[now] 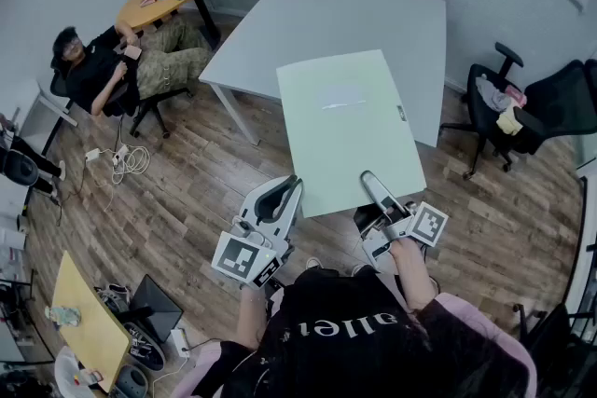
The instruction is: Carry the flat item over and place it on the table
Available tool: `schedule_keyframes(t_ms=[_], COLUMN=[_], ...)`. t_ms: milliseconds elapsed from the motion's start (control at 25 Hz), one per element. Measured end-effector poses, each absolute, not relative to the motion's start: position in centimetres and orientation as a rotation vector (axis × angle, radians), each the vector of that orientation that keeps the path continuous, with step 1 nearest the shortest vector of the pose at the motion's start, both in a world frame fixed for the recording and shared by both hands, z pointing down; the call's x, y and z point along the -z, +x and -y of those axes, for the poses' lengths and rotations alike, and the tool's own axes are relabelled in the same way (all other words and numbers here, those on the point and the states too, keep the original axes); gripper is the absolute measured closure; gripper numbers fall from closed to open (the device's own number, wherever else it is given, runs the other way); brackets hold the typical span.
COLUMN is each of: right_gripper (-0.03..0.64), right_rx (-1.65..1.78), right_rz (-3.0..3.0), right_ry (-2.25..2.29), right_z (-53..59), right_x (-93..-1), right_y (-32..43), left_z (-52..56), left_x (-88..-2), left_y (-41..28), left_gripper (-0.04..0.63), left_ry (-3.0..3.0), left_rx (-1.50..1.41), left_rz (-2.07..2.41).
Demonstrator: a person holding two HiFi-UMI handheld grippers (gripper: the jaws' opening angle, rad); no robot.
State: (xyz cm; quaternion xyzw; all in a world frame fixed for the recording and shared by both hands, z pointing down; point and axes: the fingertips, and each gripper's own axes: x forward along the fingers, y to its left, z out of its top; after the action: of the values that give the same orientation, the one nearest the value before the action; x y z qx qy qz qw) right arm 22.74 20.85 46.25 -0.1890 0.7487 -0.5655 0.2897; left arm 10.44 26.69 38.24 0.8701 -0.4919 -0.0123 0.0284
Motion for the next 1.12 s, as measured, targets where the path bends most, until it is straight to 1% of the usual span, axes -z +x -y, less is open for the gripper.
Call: schedule_keyframes(t_ms=[200, 720, 1120], right_gripper=[0.316, 0.316, 0.316], right_rx=[1.498, 1.488, 1.502], right_rz=[-1.998, -1.922, -1.946], right_ry=[-0.503, -0.524, -0.574], right_z=[-20.3, -22.0, -21.5], right_x=[-46.2, -47.0, -47.7], right_y=[22.4, 19.1, 18.8], left_z=[-25.7, -26.9, -26.2], left_x=[-38.3, -39.5, -41.0], left_y=[10.1, 5.6, 4.0], left_gripper=[0.545, 0.545, 0.544], left_ry=[2.706, 2.723, 2.677], left_rx=[0.034, -0.002, 0.041], left_rz=[1.503, 1.43, 1.431])
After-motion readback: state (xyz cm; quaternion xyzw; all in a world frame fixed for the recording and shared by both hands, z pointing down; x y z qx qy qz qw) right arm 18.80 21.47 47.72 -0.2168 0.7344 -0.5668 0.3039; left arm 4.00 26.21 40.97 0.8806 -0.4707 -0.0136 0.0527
